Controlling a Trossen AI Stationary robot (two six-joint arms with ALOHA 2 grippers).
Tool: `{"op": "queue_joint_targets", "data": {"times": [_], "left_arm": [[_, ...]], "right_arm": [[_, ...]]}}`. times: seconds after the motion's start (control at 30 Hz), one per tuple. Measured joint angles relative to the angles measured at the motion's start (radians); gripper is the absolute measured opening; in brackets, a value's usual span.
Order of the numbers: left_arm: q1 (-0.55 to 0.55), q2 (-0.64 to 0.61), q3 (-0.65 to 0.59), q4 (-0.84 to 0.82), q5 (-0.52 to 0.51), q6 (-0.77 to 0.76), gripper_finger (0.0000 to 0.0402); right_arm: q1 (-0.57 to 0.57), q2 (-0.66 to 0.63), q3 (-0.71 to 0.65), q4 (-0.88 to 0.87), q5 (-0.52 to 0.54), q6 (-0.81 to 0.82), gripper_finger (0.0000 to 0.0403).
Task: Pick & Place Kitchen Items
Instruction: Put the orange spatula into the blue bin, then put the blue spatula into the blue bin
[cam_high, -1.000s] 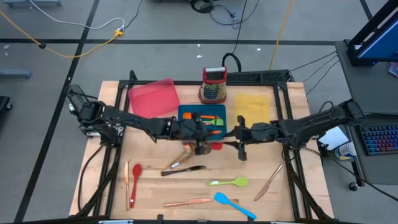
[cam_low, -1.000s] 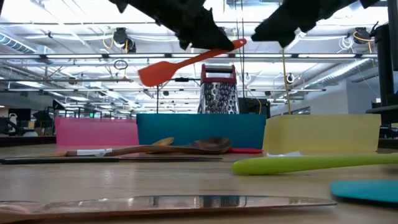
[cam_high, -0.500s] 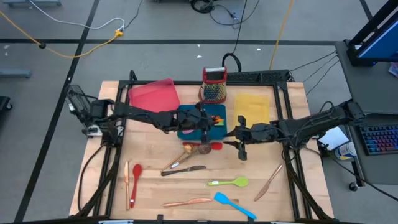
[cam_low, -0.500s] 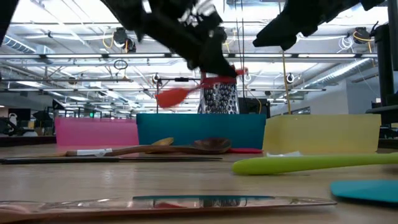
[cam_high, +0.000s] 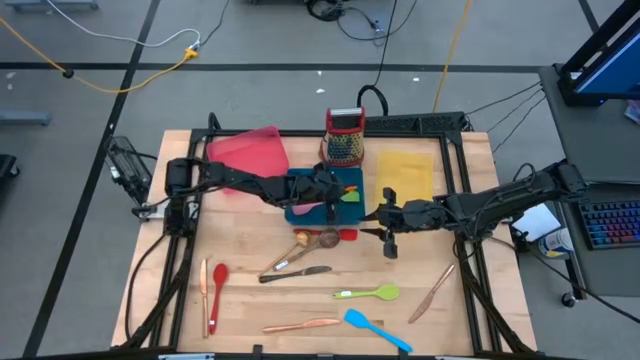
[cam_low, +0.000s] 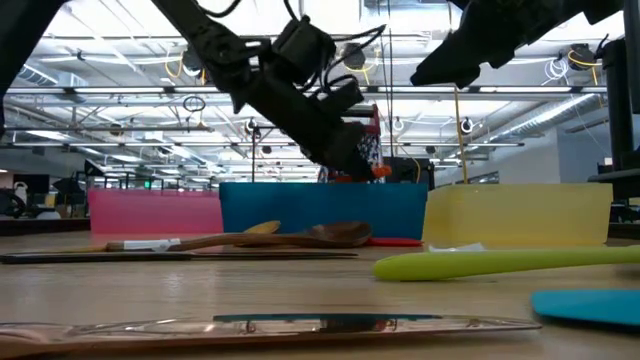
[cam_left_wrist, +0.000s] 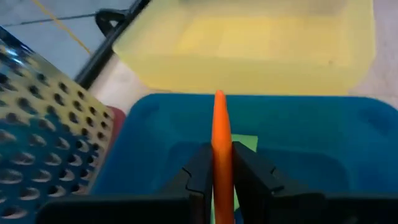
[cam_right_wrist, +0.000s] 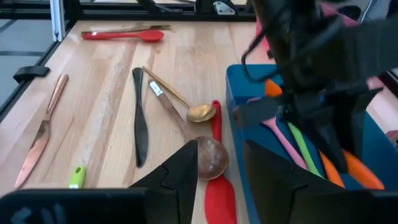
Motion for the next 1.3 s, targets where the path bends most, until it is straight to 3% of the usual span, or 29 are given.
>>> {"op": "queue_joint_targets", "data": {"times": [0.23,0.53,1.3], "left_arm": [[0.007,0.054,0.001,-0.001,0.034,-0.031,0.0042],[0.008,0.059,0.002,-0.003,0.036,-0.037,0.0082],[0.01,0.055,-0.001,0.007,0.028,-0.07,0.0085]], "right_arm": [[0.0,0.0,0.0,0.015,0.0,0.0,0.0118],[0.0,0.0,0.0,0.029,-0.001,0.0,0.0118],[0.0,0.0,0.0,0.029,-0.005,0.0,0.0118]]}}
